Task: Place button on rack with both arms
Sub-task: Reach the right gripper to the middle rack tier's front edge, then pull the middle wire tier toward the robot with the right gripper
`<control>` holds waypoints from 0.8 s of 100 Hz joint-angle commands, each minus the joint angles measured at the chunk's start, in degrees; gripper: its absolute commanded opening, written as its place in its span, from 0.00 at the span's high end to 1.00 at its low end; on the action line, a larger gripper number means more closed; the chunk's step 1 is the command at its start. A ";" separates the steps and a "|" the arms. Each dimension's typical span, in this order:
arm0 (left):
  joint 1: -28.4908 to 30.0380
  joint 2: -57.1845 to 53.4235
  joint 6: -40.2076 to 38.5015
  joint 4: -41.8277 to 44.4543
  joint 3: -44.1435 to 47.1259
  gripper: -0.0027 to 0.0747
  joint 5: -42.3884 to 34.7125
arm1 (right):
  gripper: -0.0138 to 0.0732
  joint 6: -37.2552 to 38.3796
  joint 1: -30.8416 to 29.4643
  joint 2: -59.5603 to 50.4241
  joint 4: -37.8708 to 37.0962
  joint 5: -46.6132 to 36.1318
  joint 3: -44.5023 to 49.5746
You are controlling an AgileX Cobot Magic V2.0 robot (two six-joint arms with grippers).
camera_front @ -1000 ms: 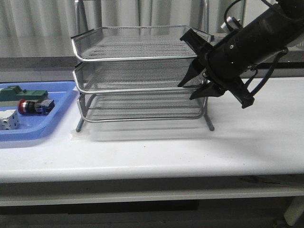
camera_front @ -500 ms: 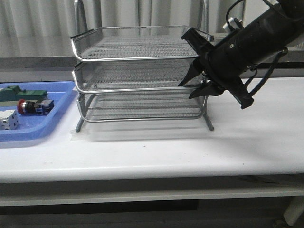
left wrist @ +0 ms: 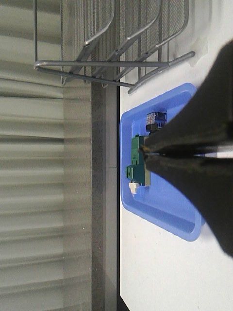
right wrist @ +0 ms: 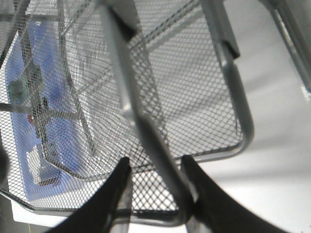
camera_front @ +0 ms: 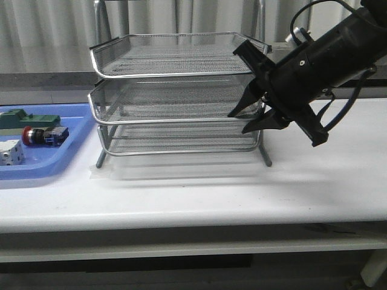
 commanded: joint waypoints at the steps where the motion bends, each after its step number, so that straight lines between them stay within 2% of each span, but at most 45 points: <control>1: -0.49 -1.77 -0.59 -0.46 3.26 0.99 -5.00 | 0.70 -3.15 0.33 -3.56 -5.11 3.78 0.78; 50: -0.49 -1.77 -0.59 -0.46 3.26 0.99 -5.00 | 0.70 -5.13 0.33 -11.07 -6.03 3.72 11.82; 80: -0.49 -1.77 -0.59 -0.46 3.26 0.99 -5.00 | 0.70 -5.89 0.33 -13.49 -6.14 3.35 14.89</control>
